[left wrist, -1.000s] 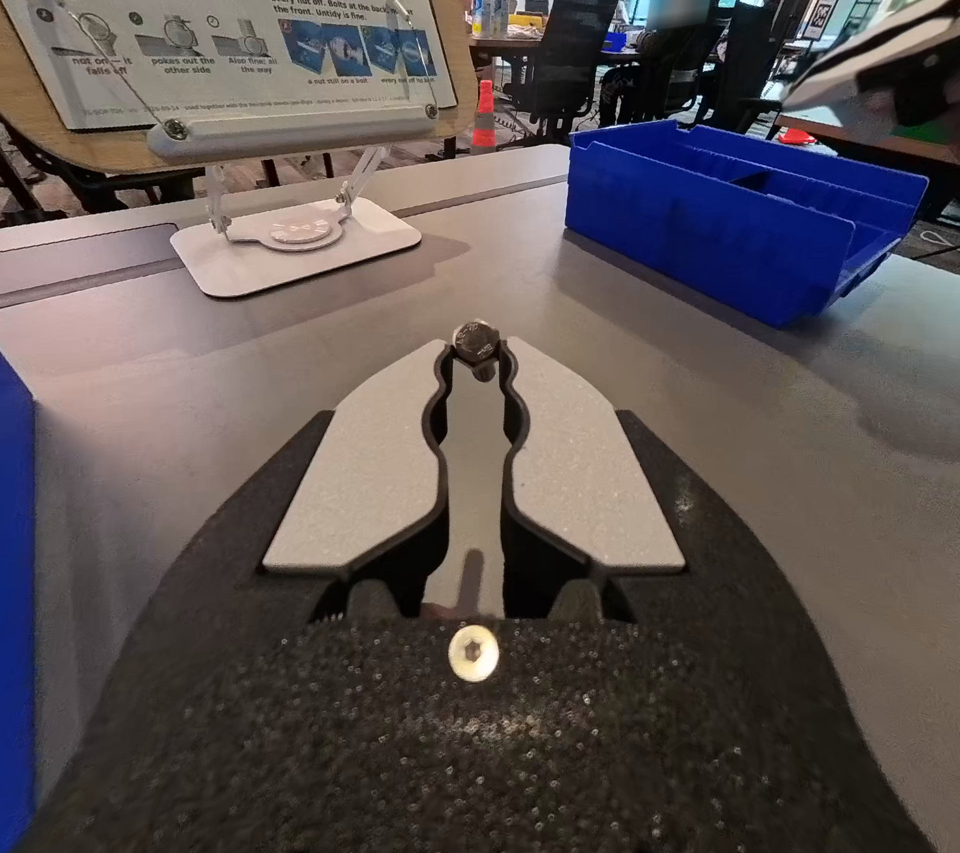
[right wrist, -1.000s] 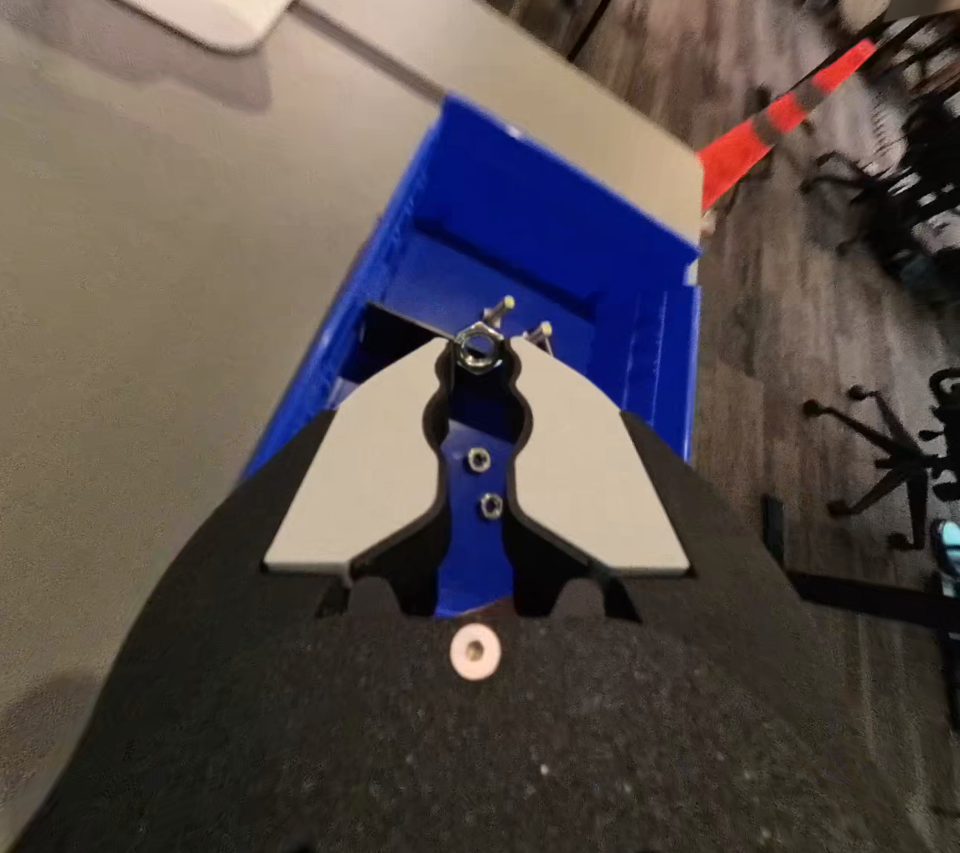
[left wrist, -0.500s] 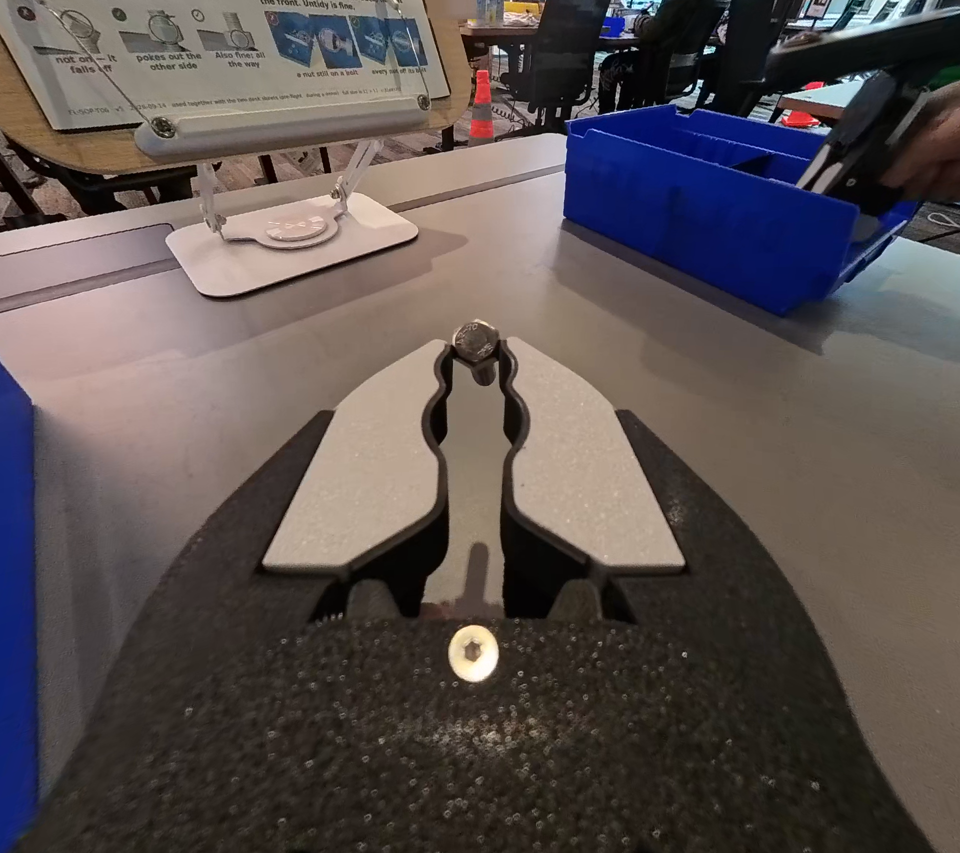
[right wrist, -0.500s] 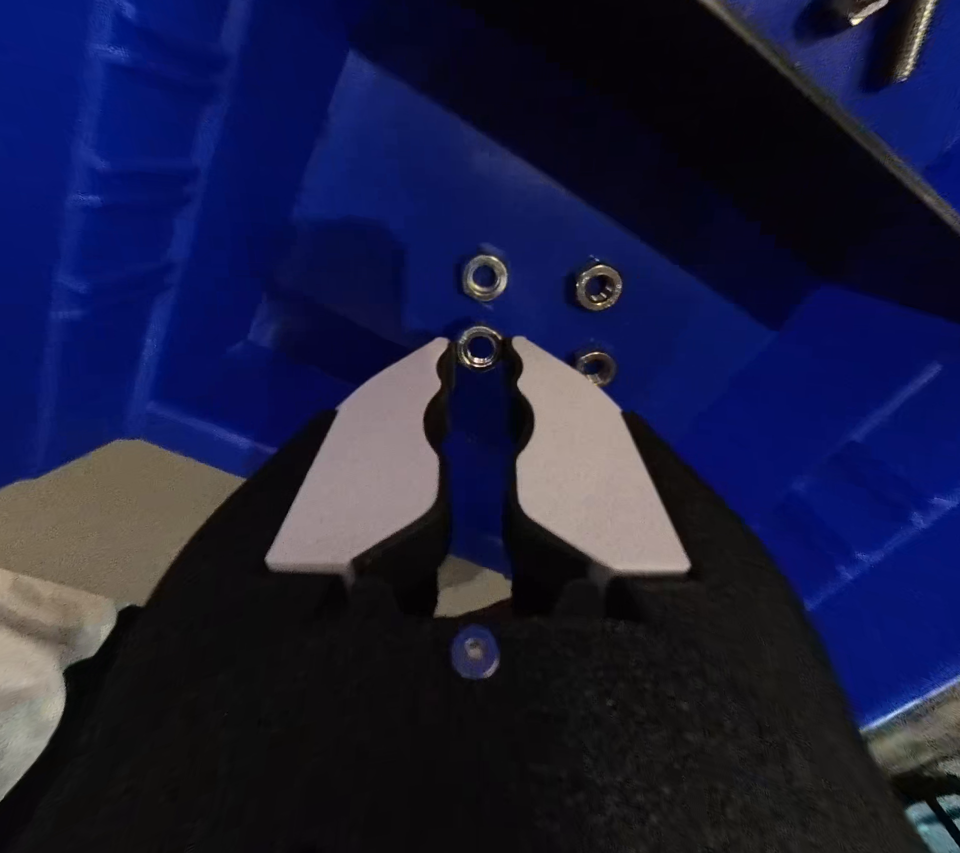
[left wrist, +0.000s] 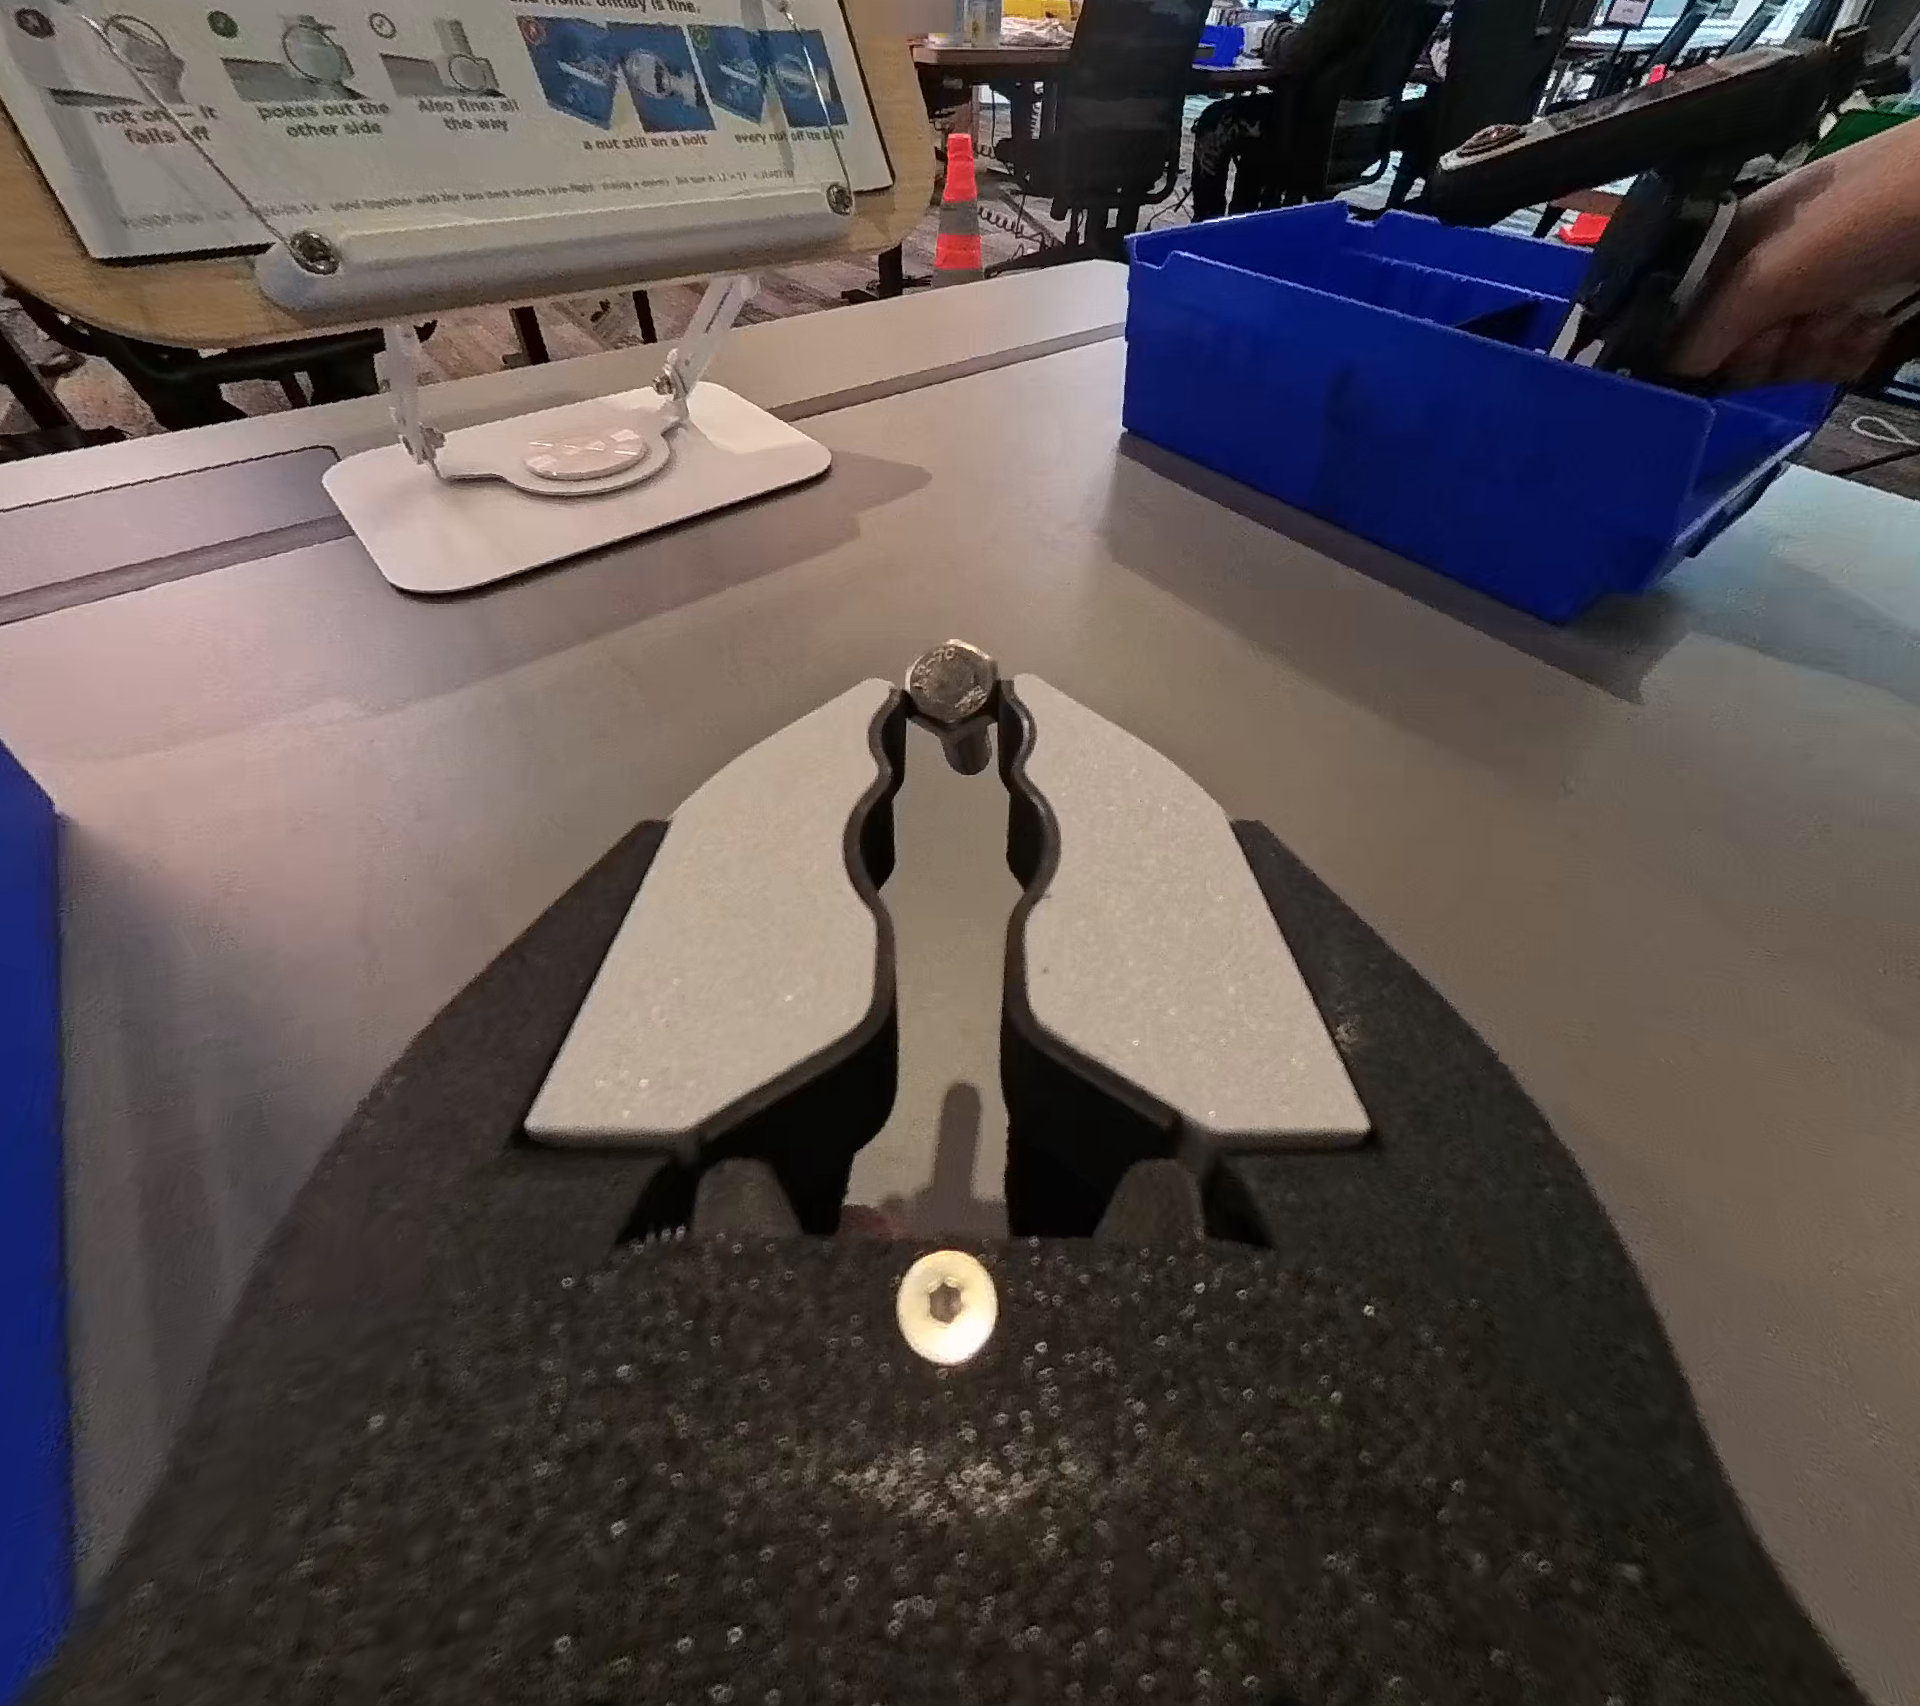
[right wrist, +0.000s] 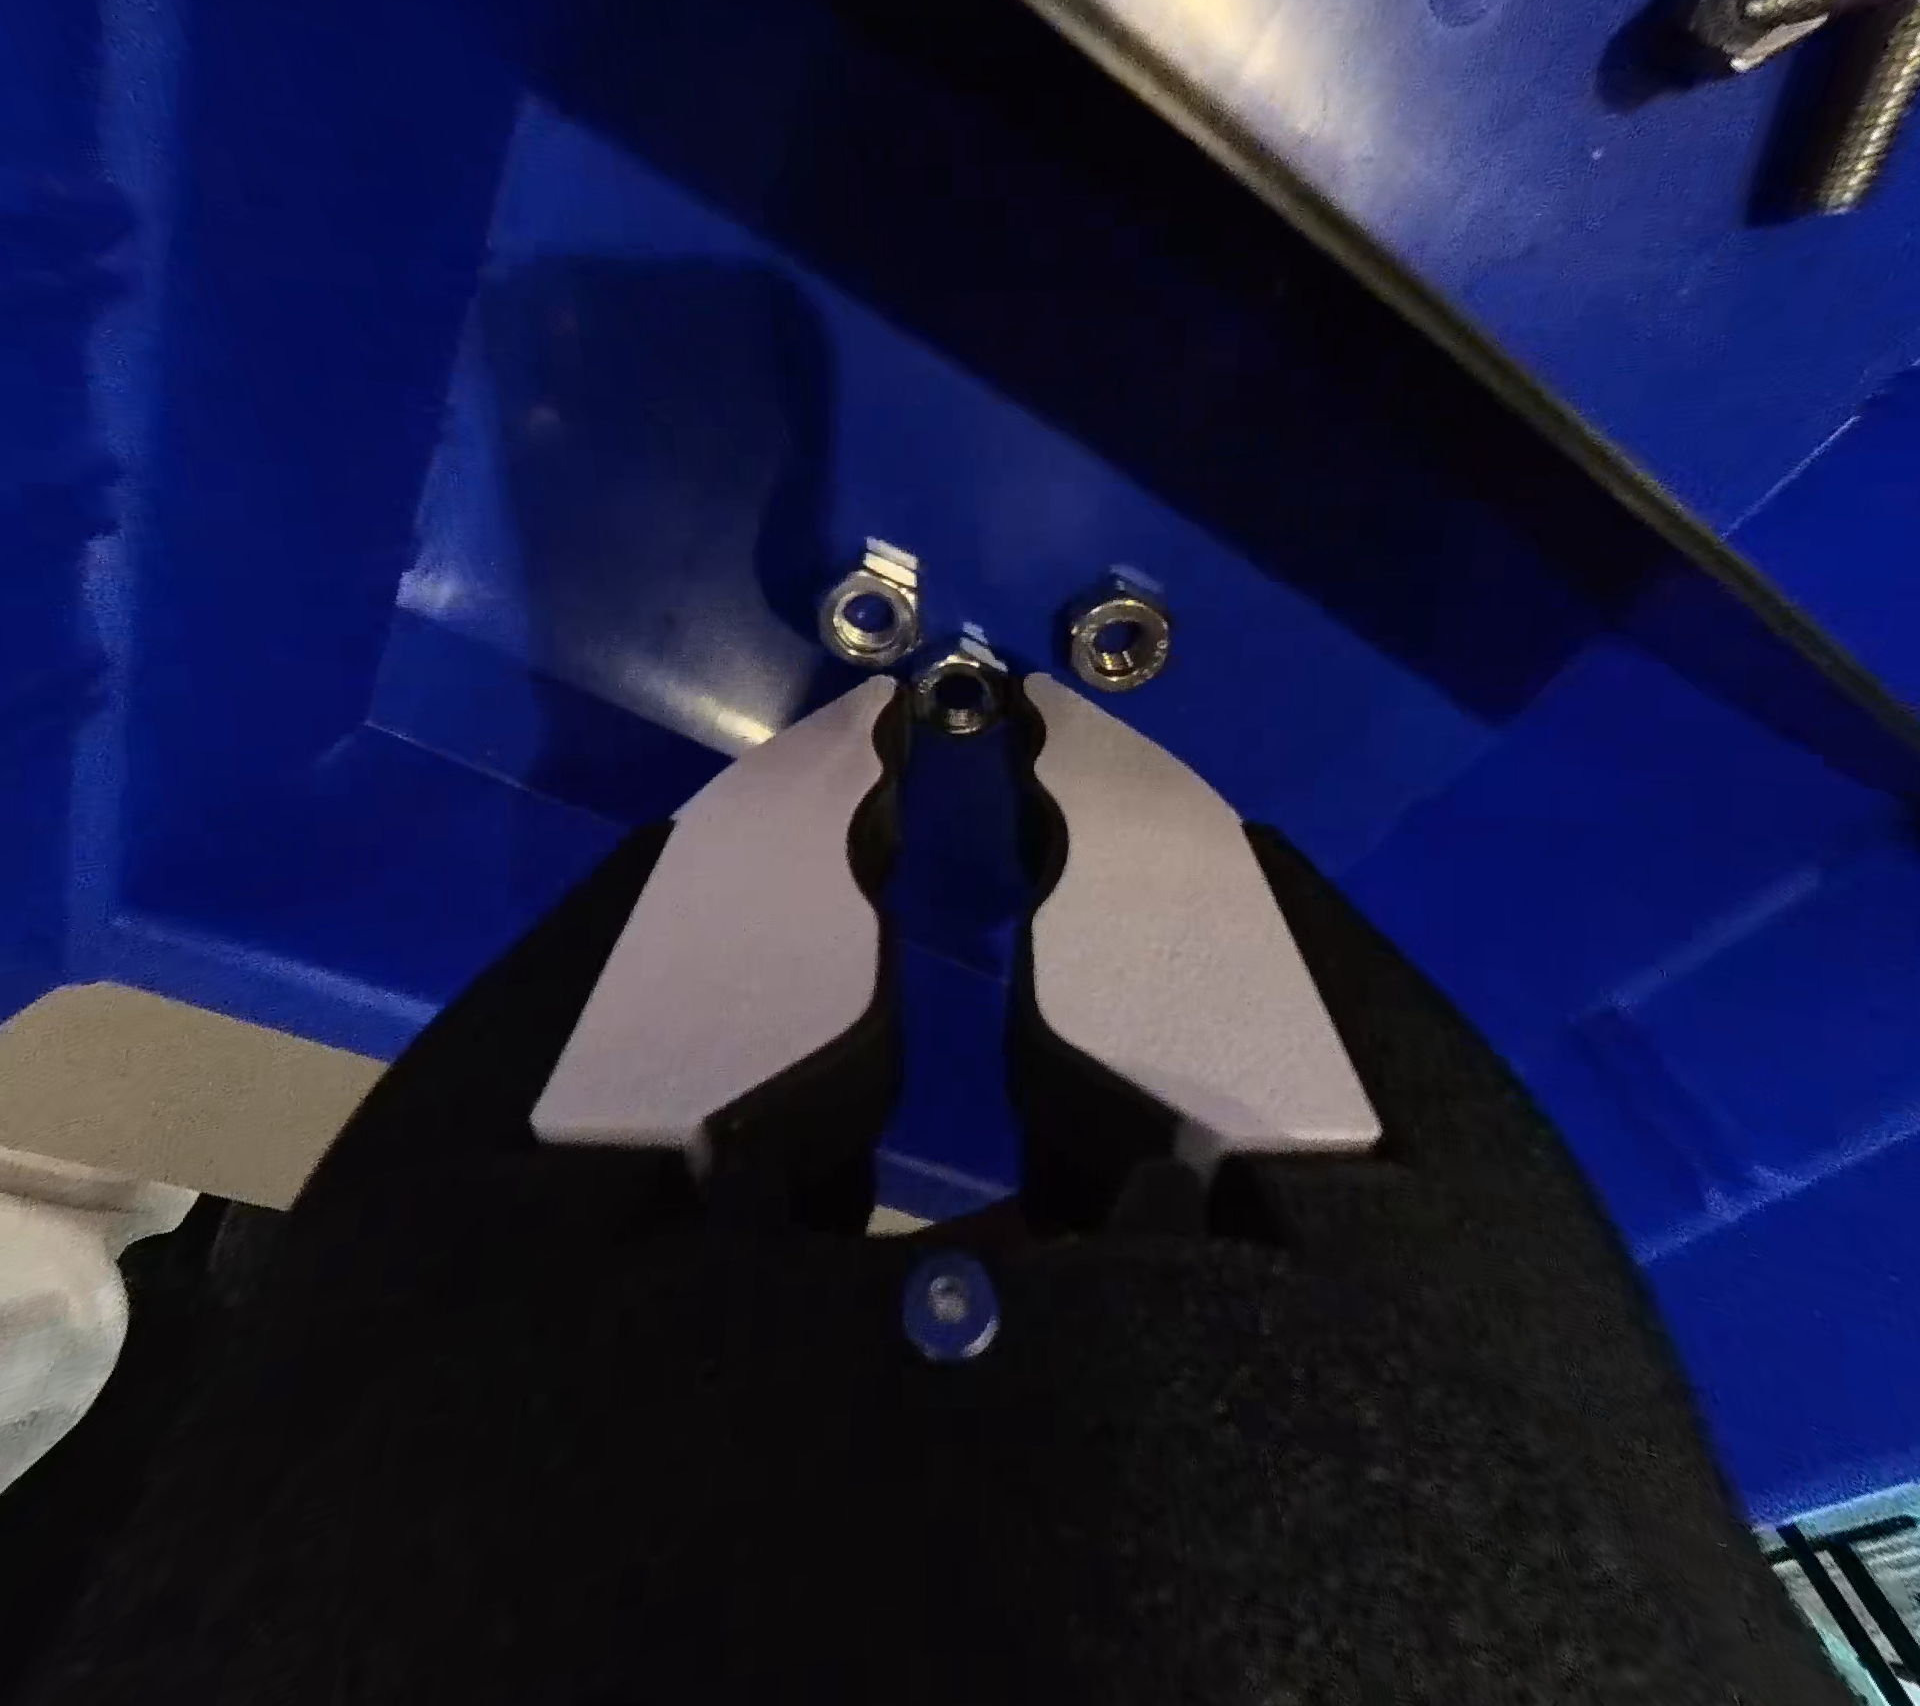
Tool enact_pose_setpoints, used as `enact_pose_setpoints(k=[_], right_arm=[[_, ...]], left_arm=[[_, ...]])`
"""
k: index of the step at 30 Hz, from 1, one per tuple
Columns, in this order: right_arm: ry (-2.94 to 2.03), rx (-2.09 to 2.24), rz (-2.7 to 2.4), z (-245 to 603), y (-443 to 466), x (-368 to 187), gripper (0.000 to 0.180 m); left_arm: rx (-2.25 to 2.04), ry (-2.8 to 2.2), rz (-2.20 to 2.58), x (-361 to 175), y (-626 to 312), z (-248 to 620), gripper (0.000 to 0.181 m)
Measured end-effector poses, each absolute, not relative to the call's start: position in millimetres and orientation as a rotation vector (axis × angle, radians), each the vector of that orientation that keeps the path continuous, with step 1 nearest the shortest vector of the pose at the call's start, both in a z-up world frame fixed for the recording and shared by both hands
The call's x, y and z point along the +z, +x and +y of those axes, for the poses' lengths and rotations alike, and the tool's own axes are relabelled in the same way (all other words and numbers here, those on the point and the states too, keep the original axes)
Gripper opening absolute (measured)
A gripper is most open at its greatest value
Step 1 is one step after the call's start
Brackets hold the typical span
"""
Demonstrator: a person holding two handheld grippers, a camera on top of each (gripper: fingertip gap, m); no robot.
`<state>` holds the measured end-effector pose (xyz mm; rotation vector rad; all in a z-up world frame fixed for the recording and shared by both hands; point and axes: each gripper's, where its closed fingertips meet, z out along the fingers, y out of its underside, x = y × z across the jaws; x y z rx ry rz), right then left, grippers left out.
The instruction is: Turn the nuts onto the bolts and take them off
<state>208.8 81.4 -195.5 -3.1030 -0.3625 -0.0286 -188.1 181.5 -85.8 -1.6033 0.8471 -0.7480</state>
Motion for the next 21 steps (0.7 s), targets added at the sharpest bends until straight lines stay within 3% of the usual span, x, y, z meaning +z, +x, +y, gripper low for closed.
enact_pose_setpoints(k=[2,5,11,14,17,21], right_arm=[[-3.094,-0.042,-0.378,82,209,-195,0.019],[-3.044,-0.140,-0.394,83,214,-180,0.043],[-2.396,-0.535,-0.357,110,175,-49,0.051],[-1.853,-0.220,-0.267,127,71,10,0.051],[-1.659,0.199,-0.189,126,-23,-15,0.043],[-1.715,0.296,-0.229,146,-75,-85,0.051]], left_arm=[[-0.753,-1.604,0.848,-86,-188,181,0.016],[-0.746,-1.599,0.852,-86,-188,180,0.016],[-0.759,-1.606,0.833,-85,-189,183,0.016],[-0.746,-1.600,0.817,-83,-192,185,0.016],[-0.723,-1.600,0.809,-83,-194,188,0.016],[-0.720,-1.606,0.811,-84,-196,189,0.016]])
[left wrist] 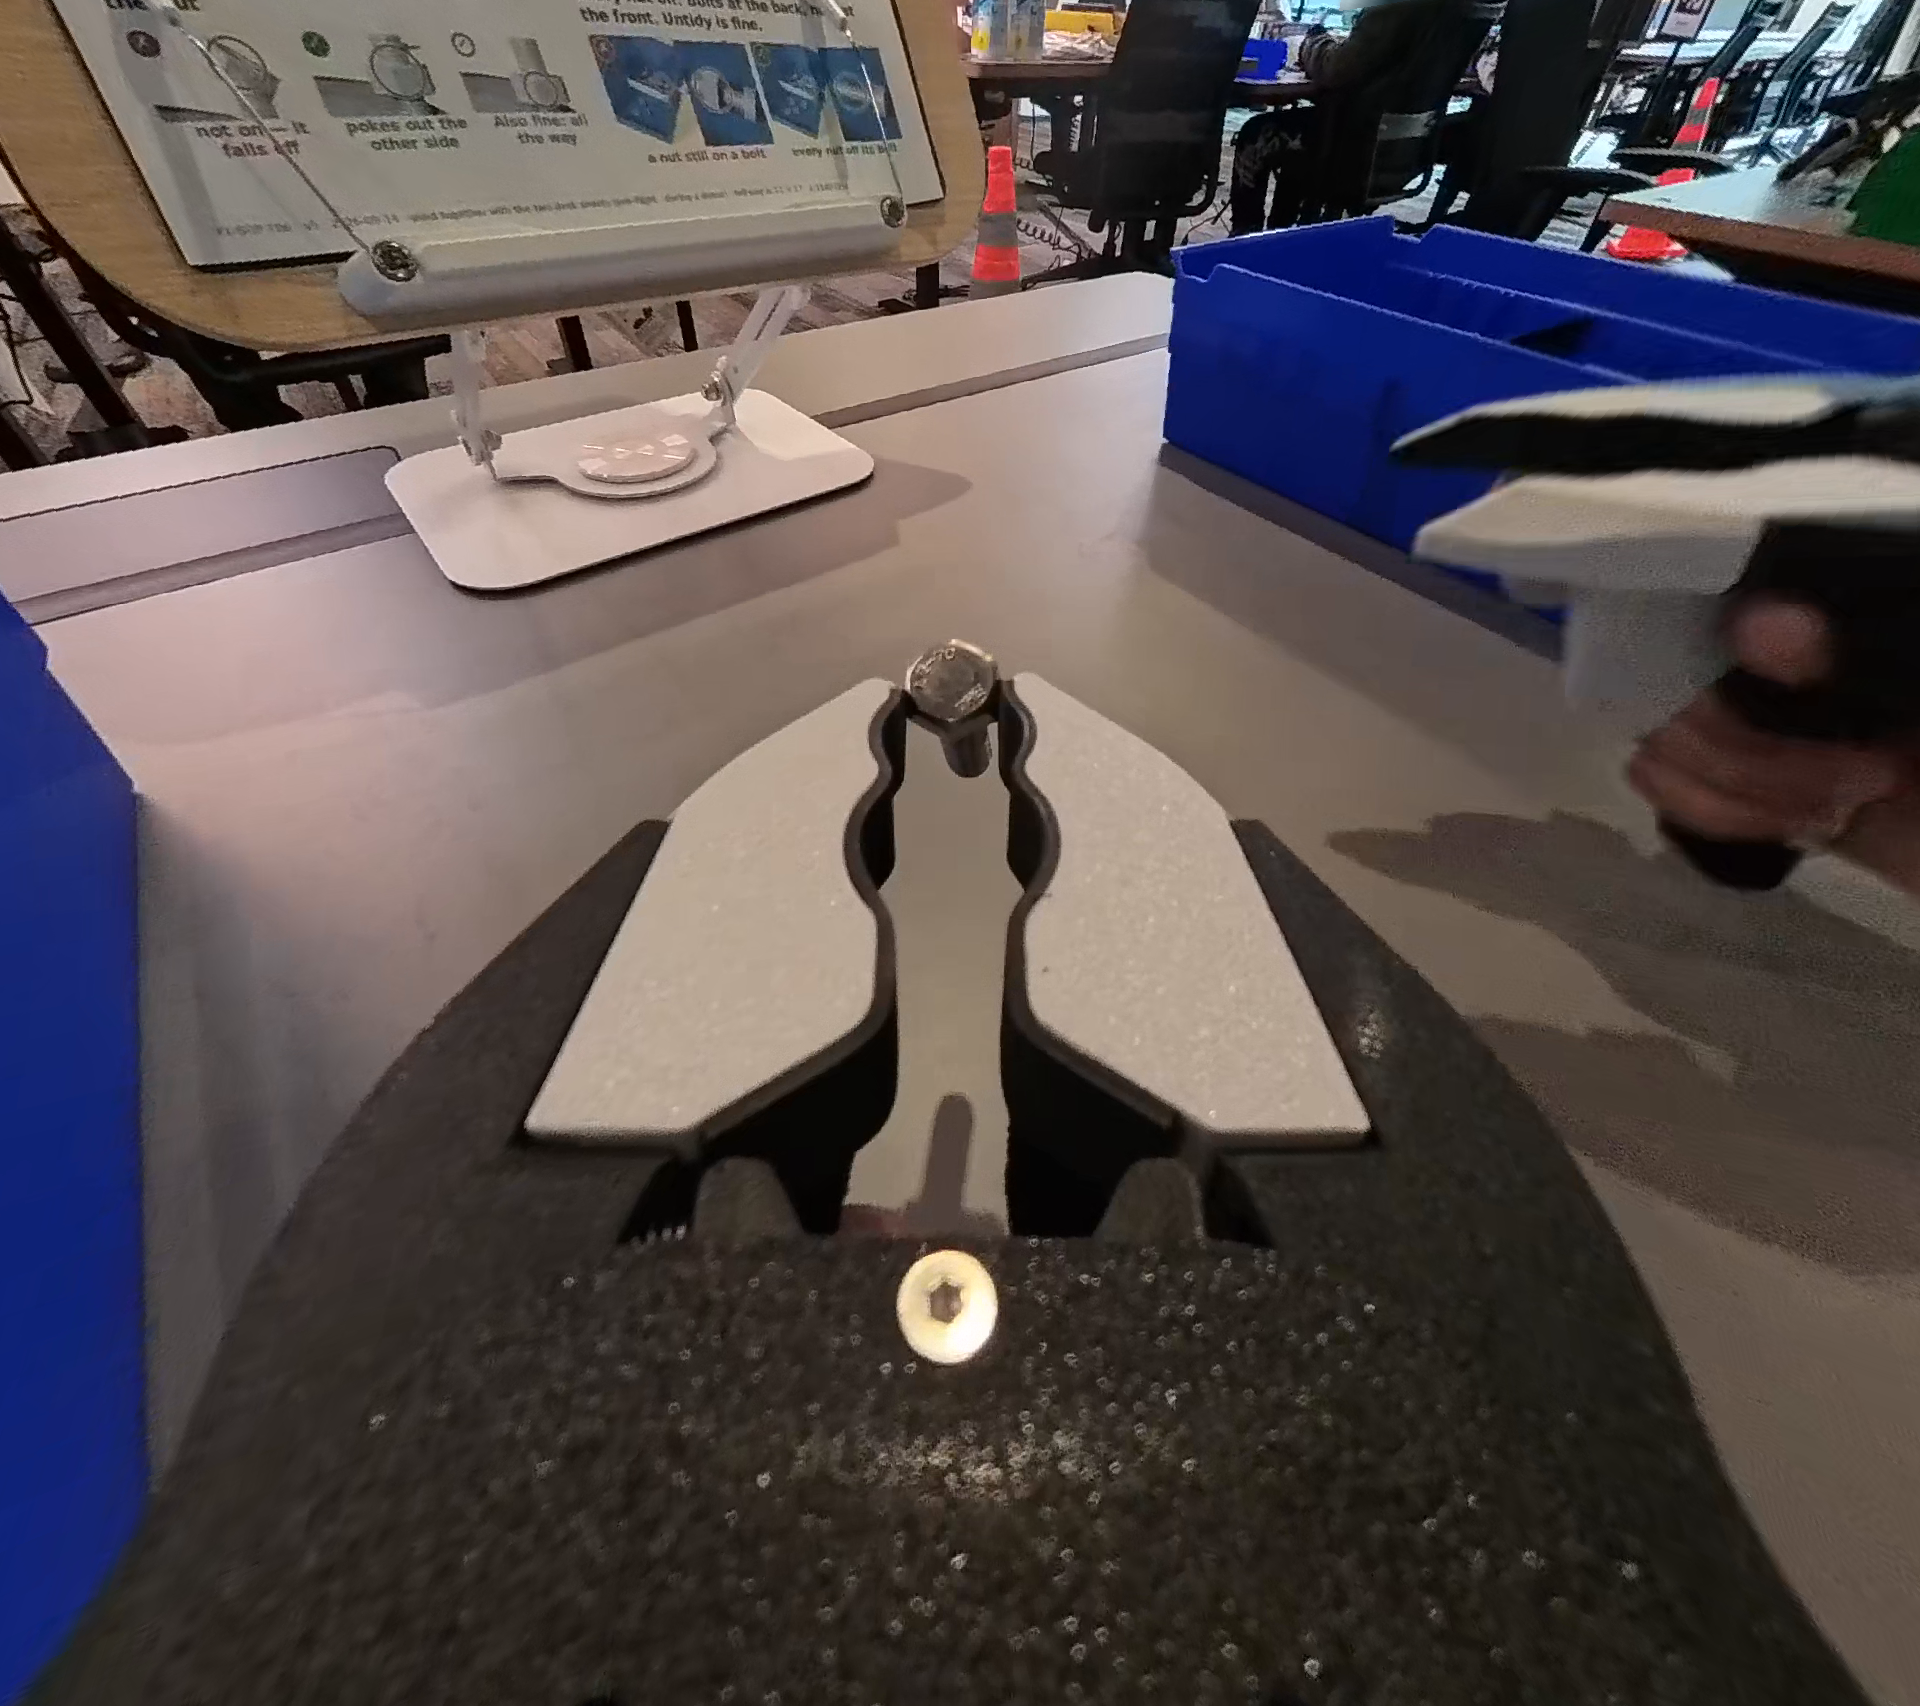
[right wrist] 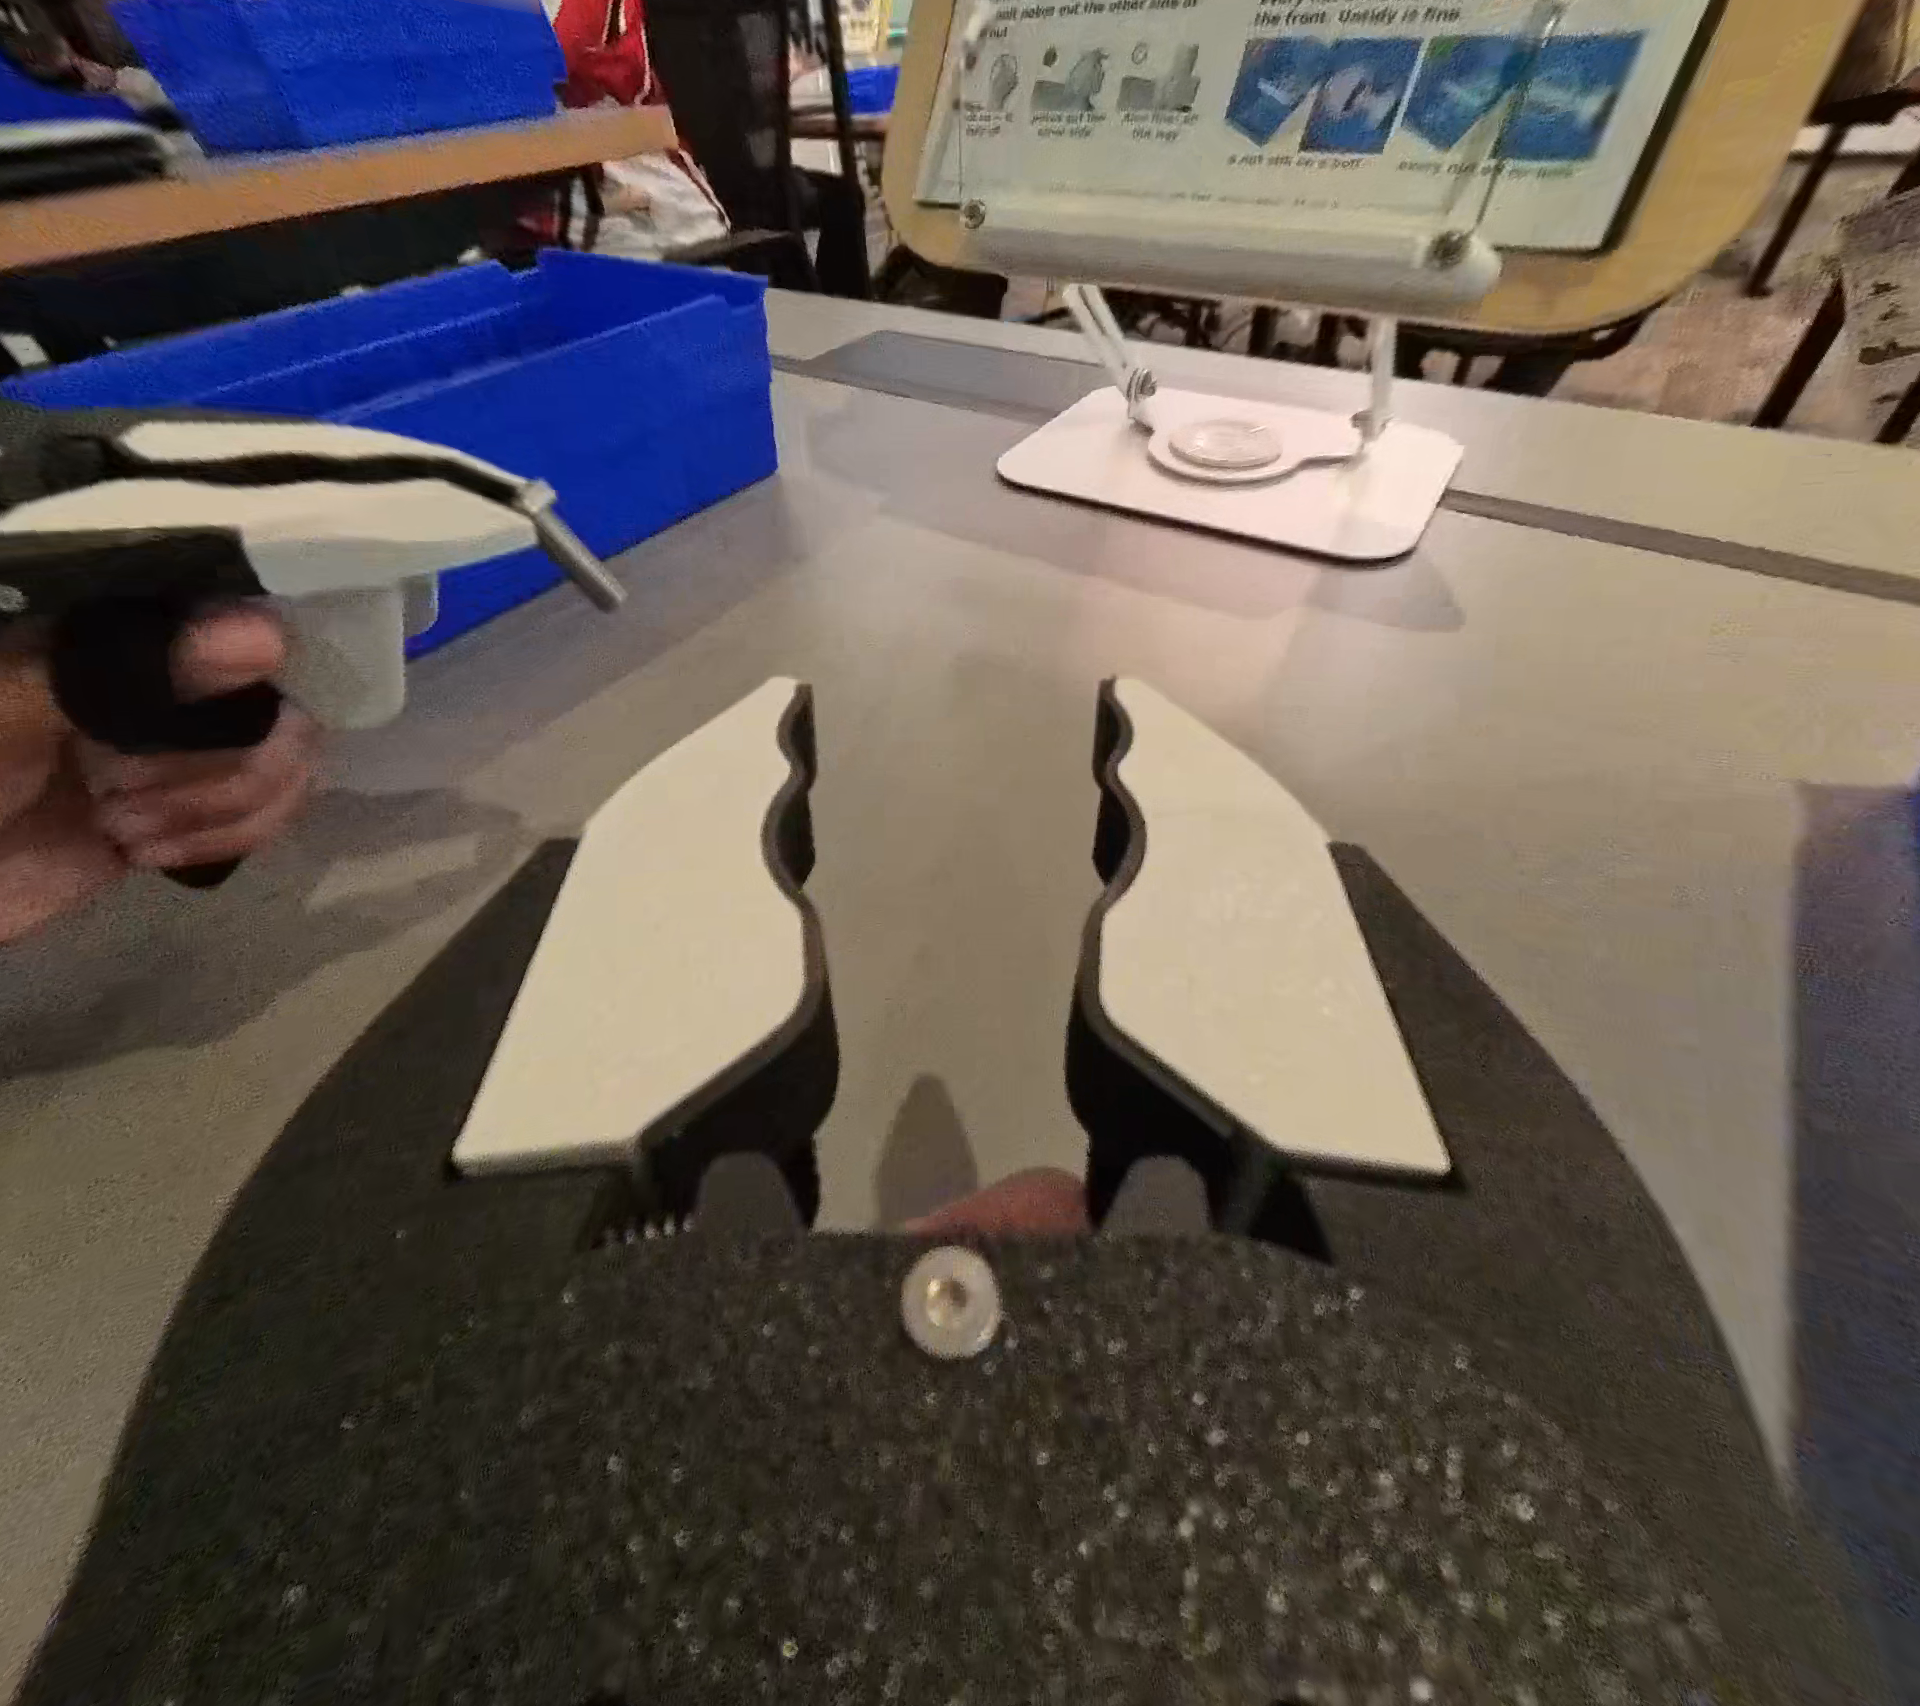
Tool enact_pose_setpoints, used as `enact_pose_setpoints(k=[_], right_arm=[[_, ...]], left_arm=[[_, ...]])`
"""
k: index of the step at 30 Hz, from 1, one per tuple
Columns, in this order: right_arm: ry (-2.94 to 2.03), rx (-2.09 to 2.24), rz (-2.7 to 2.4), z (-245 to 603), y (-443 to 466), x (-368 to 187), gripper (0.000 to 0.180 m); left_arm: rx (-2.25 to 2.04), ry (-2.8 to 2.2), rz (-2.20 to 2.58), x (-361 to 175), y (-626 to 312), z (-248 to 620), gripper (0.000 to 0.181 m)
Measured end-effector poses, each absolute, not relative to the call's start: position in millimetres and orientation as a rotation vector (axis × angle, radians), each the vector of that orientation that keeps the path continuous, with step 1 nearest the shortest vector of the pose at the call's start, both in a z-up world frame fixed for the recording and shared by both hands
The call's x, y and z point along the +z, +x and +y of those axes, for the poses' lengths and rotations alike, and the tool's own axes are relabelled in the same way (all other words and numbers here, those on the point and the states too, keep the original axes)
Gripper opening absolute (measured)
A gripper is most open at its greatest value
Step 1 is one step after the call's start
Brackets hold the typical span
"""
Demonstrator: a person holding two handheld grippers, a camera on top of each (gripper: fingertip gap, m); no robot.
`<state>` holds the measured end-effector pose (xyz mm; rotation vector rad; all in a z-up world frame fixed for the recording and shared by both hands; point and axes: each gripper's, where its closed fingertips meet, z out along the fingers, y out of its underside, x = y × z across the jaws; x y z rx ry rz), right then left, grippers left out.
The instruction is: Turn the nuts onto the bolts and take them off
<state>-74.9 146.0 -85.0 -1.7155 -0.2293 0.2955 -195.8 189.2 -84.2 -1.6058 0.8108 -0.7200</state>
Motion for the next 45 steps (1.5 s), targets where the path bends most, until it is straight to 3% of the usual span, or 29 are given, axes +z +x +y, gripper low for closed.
enact_pose_setpoints(k=[7,10,14,26,29,30,36,39,45], right_arm=[[-1.651,0.516,-0.273,147,-89,-87,0.048],[-1.629,0.652,-0.443,131,-112,-87,0.054],[-1.675,0.941,-0.766,91,-156,-105,0.045],[-1.703,1.027,-0.865,77,-169,-113,0.044],[-1.701,1.032,-0.895,73,-171,-115,0.030],[-1.680,1.032,-0.924,71,-171,-113,0.010],[-1.663,0.956,-0.916,77,-169,-111,0.010],[-1.682,0.871,-0.853,89,-161,-112,0.009],[-1.697,0.401,-0.489,140,-105,-104,0.010]], left_arm=[[-0.766,-1.608,0.865,-86,-191,185,0.016],[-1.083,-1.554,1.056,-81,-173,150,0.016],[-1.400,-1.485,1.217,-74,-167,108,0.016],[-1.362,-1.437,1.455,-96,-151,68,0.016],[-1.389,-1.432,1.438,-93,-152,69,0.016],[-1.389,-1.436,1.433,-93,-153,70,0.016],[-1.360,-1.405,1.388,-86,-153,75,0.018],[-1.237,-1.387,1.213,-73,-156,103,0.026],[-0.391,-1.593,0.655,-77,-226,221,0.036]])
